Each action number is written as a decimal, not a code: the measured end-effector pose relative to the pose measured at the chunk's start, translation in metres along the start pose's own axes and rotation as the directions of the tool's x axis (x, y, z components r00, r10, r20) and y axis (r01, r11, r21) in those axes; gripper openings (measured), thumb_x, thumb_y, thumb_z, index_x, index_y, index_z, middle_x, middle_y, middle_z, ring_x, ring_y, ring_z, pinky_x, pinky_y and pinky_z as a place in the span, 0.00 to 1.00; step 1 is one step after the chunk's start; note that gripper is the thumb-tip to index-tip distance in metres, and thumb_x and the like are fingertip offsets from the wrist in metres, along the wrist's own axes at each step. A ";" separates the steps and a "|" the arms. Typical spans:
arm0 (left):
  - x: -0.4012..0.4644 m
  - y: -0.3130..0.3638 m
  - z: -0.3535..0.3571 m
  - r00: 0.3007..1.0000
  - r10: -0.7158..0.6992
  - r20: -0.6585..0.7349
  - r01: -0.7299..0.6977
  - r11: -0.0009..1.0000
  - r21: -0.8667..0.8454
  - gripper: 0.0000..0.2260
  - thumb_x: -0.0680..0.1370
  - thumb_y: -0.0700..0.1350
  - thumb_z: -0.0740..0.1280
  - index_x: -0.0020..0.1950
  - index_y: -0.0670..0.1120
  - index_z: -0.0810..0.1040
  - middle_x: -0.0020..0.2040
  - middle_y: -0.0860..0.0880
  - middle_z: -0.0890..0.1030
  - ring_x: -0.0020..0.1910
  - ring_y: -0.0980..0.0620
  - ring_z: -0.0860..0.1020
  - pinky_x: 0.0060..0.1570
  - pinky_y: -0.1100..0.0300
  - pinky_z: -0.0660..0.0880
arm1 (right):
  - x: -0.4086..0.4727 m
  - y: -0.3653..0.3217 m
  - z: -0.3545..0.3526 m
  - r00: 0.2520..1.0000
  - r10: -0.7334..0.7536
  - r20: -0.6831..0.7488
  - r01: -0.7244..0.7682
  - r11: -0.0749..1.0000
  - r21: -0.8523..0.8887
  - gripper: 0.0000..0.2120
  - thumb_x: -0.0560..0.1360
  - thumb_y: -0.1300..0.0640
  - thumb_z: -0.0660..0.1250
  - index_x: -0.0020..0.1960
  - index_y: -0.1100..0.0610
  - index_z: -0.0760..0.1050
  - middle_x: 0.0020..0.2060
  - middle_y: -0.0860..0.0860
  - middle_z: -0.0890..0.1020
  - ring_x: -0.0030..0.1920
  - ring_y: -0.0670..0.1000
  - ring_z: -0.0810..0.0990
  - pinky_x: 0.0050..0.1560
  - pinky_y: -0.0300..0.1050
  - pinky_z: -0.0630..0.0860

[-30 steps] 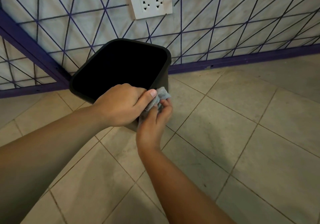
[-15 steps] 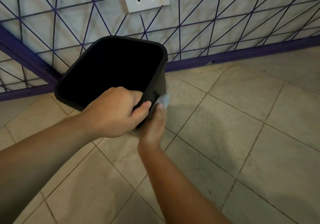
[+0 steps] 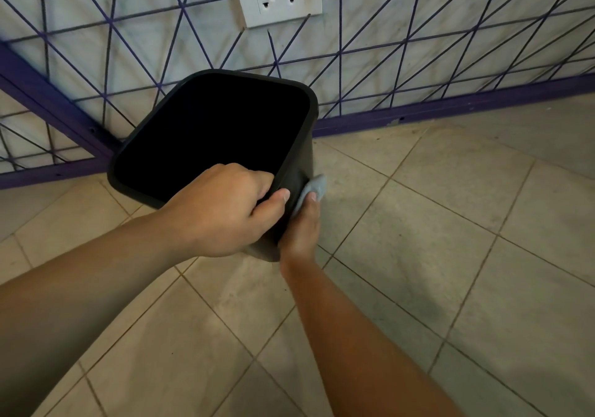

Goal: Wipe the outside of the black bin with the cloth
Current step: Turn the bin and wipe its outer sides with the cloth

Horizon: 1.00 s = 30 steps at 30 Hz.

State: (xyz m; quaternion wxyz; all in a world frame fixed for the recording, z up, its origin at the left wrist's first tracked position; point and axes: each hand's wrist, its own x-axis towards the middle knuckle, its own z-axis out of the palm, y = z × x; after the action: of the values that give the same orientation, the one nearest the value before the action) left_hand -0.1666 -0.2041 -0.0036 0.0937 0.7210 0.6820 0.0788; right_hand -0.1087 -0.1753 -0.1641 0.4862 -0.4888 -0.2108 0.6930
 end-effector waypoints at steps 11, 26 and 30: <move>0.000 0.000 -0.001 1.000 -0.007 0.021 0.007 1.000 0.000 0.19 0.77 0.57 0.56 0.29 0.49 0.63 0.23 0.52 0.65 0.21 0.54 0.65 0.25 0.59 0.60 | 0.001 -0.004 -0.004 0.998 -0.048 0.038 0.050 0.996 -0.070 0.43 0.74 0.28 0.53 0.80 0.54 0.70 0.74 0.57 0.76 0.76 0.56 0.73 0.79 0.63 0.67; 0.000 -0.004 0.000 0.999 0.041 0.032 -0.041 0.999 -0.011 0.19 0.79 0.58 0.54 0.30 0.53 0.64 0.23 0.52 0.67 0.21 0.54 0.68 0.25 0.61 0.62 | 0.049 -0.036 0.011 0.995 0.010 0.099 -0.004 0.998 -0.069 0.48 0.65 0.21 0.61 0.74 0.51 0.76 0.69 0.55 0.81 0.72 0.55 0.78 0.78 0.63 0.70; 0.001 -0.005 0.000 0.999 0.036 0.020 -0.036 0.999 -0.006 0.20 0.79 0.58 0.54 0.30 0.51 0.64 0.23 0.51 0.67 0.22 0.54 0.68 0.25 0.59 0.63 | 0.043 -0.016 -0.002 0.995 0.068 0.070 -0.061 0.993 -0.105 0.45 0.69 0.26 0.57 0.73 0.56 0.77 0.65 0.57 0.83 0.68 0.55 0.81 0.76 0.61 0.72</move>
State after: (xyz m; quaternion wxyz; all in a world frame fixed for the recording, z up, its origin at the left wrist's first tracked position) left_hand -0.1717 -0.2029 -0.0053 0.1011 0.7337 0.6677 0.0749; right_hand -0.1015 -0.1308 -0.1737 0.4299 -0.4940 -0.2479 0.7140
